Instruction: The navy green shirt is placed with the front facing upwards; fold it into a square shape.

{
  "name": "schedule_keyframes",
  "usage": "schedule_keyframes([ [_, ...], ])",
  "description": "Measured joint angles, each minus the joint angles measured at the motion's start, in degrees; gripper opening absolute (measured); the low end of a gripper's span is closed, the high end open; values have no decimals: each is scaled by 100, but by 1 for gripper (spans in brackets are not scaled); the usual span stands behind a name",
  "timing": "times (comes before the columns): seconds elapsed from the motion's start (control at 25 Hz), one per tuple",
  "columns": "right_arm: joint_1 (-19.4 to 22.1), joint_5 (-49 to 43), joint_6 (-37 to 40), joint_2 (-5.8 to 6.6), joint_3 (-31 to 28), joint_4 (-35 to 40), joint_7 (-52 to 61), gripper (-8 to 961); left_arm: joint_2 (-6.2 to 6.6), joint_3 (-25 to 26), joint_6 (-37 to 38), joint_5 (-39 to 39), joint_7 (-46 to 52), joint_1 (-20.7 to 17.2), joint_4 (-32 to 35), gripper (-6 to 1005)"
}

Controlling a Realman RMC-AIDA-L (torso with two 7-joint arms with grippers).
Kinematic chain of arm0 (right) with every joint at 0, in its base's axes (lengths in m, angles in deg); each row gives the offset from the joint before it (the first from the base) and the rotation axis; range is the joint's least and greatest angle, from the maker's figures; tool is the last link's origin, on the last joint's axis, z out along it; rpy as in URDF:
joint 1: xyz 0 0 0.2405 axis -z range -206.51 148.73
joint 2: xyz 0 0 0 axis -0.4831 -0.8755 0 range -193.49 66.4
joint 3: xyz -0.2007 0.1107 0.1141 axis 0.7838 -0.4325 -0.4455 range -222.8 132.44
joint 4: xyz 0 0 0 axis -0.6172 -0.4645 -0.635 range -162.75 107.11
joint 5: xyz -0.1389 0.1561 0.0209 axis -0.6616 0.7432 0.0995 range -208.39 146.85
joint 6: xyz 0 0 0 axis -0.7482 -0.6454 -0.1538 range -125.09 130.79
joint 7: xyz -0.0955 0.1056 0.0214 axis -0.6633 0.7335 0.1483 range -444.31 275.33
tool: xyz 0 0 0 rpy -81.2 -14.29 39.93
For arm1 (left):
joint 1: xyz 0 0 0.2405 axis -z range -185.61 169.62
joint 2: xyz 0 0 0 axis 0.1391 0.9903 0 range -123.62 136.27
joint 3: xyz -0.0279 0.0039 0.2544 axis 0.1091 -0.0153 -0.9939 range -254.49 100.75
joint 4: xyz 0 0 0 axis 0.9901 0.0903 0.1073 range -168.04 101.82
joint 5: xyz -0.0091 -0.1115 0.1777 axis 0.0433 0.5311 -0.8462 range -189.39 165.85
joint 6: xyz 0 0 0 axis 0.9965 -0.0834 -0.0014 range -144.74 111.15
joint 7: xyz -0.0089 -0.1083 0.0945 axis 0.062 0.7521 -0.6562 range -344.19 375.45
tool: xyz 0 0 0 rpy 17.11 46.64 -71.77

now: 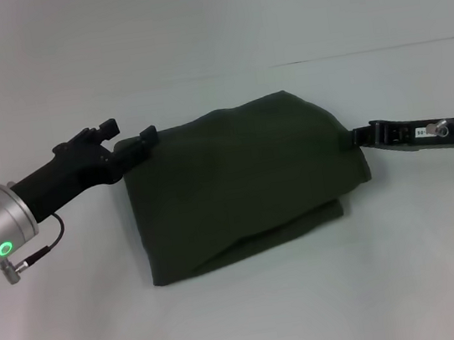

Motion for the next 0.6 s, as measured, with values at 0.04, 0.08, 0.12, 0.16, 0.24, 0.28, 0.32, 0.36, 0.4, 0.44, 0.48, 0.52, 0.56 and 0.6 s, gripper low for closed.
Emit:
schedule_keyframes([
  [0.04,0,-1,-31,-7,2,-1,5,14,0,0,-8,0,0,5,0,843],
  [0.08,2,-2,-49,-9,1,-1,11,14,0,0,-8,0,0,5,0,843],
  [0.12,10,-2,-58,-11,-5,-2,14,14,5,2,-12,0,1,15,0,843],
  [0.16,22,-2,-78,-11,-13,-3,16,14,7,2,-13,0,1,18,0,843],
  [0.24,41,-1,-126,-13,-25,-4,-2,15,11,9,-18,0,2,25,0,843],
  [0.28,48,0,-167,-15,-26,-4,-15,15,14,12,-27,0,3,28,0,843],
  [0.32,52,-1,-224,-19,-26,-5,-22,15,16,13,-41,0,3,30,0,843],
  [0.36,58,-1,-292,-23,-26,-5,-27,15,19,15,-63,0,3,32,0,843],
  [0.4,76,-2,-366,-26,-26,4,-27,53,21,19,-98,2,3,34,0,843],
  [0.44,95,0,-417,-24,-31,22,-28,91,23,20,-121,5,3,38,0,843],
  [0.48,113,6,-464,-16,-43,42,-29,129,26,23,-142,9,3,41,0,843],
  [0.52,133,19,-475,-1,-74,83,-27,167,28,23,-157,11,5,43,0,843],
  [0.56,152,30,-481,16,-122,134,-17,205,30,25,-167,12,7,46,0,843],
  [0.6,166,41,-467,36,-184,196,-3,246,32,27,-172,12,9,47,0,843],
])
